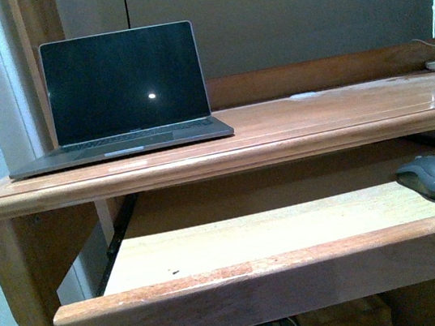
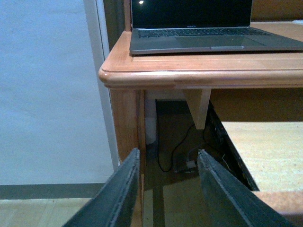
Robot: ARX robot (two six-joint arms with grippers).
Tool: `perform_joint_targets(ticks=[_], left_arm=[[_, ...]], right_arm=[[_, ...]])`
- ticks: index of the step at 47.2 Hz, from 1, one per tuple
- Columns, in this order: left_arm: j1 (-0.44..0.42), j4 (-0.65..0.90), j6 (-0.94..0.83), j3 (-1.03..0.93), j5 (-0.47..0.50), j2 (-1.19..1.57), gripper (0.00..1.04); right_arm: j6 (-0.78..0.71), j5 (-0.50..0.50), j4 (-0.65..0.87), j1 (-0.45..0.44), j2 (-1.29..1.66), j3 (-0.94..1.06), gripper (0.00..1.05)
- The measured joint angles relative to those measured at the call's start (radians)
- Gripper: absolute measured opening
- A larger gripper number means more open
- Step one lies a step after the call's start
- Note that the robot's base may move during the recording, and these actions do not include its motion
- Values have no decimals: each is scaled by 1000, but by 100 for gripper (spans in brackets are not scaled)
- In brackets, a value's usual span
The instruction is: Place mouse
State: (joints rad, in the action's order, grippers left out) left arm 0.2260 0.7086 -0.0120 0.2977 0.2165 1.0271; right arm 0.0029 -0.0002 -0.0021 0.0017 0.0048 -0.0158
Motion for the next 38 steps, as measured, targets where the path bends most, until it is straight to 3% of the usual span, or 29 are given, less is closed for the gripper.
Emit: perform_joint_targets(ticks=[5, 12, 18, 27, 32, 38], left_arm=[[-26, 0, 2, -40, -29, -48, 23], [-62, -5, 4, -96, -61, -119, 2], [-94, -29, 6, -144, -89, -187, 3], [-125, -76, 6, -189, -122, -278, 3], [-178, -106, 6, -208, -196, -328, 3], [-219, -140, 6, -226, -206, -378, 3]], right_arm=[[65, 143, -48, 37, 101, -44, 97], [102, 169, 149, 60, 423, -187, 97], [91, 161, 261, 137, 712, -393, 97], [2, 231, 200, 252, 1056, -663, 97], [-49, 273, 139, 284, 1206, -775, 97], [-73, 300, 72, 306, 1312, -879, 97]])
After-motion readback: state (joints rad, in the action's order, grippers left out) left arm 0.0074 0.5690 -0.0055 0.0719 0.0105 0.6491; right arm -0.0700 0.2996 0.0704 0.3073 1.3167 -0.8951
